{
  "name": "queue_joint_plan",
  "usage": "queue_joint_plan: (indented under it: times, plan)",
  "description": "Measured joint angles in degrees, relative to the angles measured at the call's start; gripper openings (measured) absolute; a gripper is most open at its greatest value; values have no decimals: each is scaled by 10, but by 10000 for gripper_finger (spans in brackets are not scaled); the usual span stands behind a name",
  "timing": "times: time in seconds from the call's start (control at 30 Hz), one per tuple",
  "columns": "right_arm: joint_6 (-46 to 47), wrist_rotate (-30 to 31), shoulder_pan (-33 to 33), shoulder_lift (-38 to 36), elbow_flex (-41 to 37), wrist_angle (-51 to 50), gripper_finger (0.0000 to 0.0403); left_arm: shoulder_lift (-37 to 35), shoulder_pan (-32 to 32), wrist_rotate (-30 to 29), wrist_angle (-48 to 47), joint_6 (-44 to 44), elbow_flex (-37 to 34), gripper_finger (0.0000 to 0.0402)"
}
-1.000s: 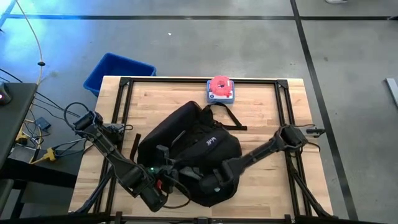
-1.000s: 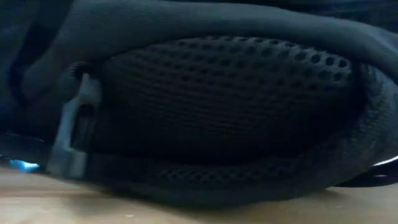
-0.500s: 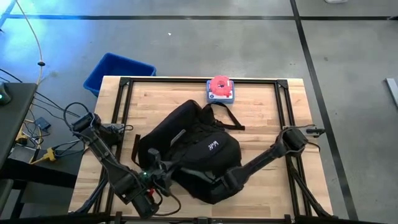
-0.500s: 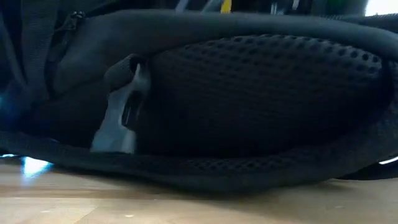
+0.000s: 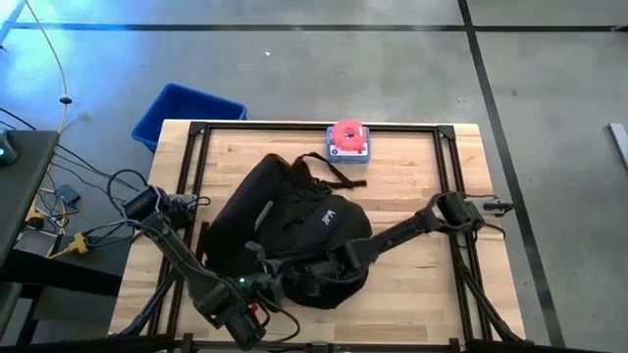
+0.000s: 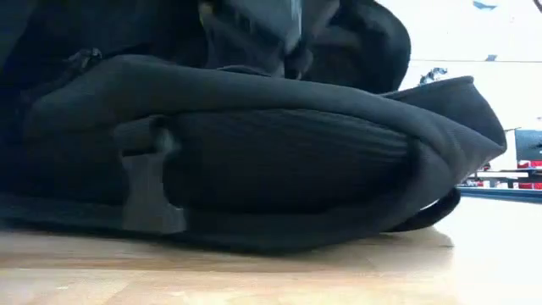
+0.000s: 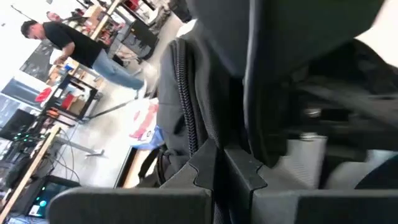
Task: Unpack backpack
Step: Put the zip bag into the backpack
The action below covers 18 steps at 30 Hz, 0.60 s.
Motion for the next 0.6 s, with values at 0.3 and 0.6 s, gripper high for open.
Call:
queue_joint_plan:
  times: [0.3,0.6]
  plan:
    - [1,35,114,0,117,-223,341,-3,-25,14,-224,-236,0,0]
    - [275,177,202,-2,148,-543,341,-3,-116,25,-290,-346,0,0]
